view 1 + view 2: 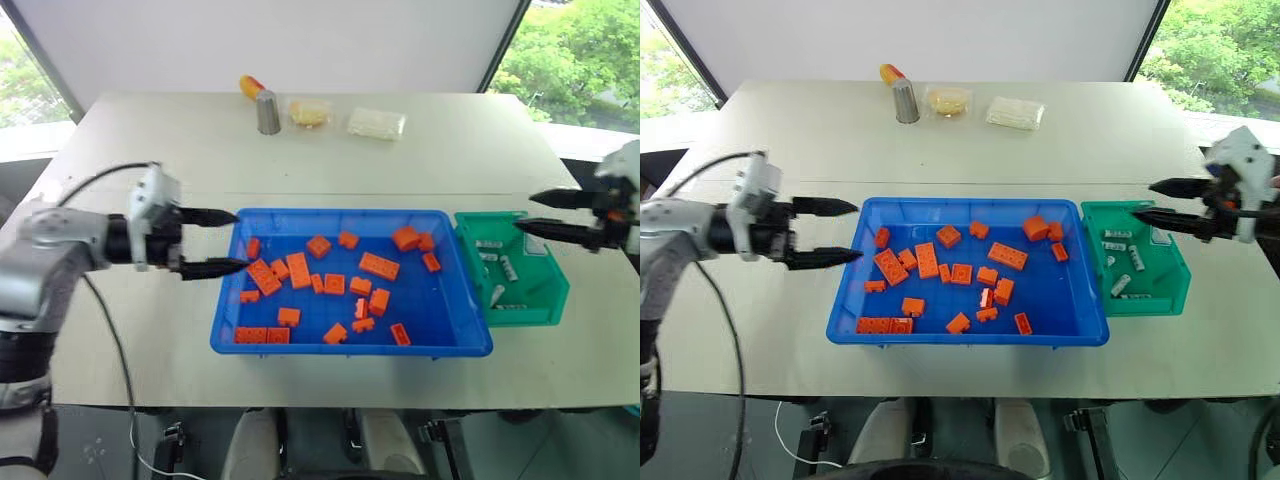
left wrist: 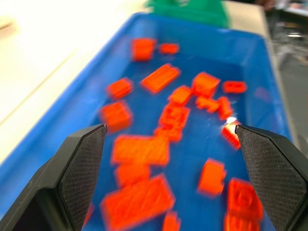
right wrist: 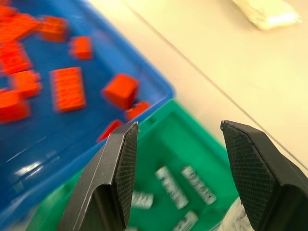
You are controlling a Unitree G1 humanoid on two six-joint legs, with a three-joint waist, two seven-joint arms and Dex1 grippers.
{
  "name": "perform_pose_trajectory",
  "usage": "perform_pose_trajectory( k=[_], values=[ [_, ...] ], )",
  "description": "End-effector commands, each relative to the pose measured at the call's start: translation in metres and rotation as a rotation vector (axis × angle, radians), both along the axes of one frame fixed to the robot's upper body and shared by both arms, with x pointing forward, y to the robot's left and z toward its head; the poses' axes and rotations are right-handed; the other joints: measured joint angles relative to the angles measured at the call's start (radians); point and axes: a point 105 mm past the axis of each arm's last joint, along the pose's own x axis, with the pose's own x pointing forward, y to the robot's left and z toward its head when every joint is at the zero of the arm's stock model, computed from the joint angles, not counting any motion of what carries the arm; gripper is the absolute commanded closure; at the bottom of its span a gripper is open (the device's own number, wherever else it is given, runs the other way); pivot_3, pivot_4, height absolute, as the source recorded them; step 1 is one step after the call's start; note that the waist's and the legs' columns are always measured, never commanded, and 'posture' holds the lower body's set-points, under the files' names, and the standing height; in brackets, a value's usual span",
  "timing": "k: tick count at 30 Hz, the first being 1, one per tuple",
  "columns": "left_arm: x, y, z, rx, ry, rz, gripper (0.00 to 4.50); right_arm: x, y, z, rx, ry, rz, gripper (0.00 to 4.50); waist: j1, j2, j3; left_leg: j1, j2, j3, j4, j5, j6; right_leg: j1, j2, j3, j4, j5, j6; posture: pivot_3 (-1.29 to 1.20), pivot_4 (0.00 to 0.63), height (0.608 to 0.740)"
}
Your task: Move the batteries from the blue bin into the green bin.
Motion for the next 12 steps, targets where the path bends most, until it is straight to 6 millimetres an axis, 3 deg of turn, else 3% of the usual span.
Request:
perform_pose_trajectory(
  k=[1,6,12],
  values=[
    [-0.004,0.028,0.014,0.011,-0.034,0.084,0.0,-0.009,-0.027,0.0,-0.003,0.022,0.021,1.7,-0.002,0.0,0.0,0.0,0.0,0.0,0.0,0.0,0.0,0.0,0.0,0.0,0.0,-0.001,-0.001,0.0,0.15,0.74],
    [-0.013,0.072,0.019,0.058,-0.026,0.221,0.0,-0.002,-0.056,-0.008,0.014,0.027,-0.058,1.7,-0.018,0.001,0.001,0.003,0.001,0.003,0.0,0.0,0.0,0.0,0.0,0.001,0.001,-0.001,-0.002,0.0,0.15,0.74],
    [-0.016,0.095,0.028,0.079,-0.057,0.32,0.0,0.006,-0.054,-0.008,0.06,0.016,-0.033,1.7,-0.028,0.002,0.001,0.002,0.001,0.003,0.0,0.0,0.0,-0.001,0.0,0.001,0.002,-0.001,-0.002,0.0,0.15,0.74]
  ],
)
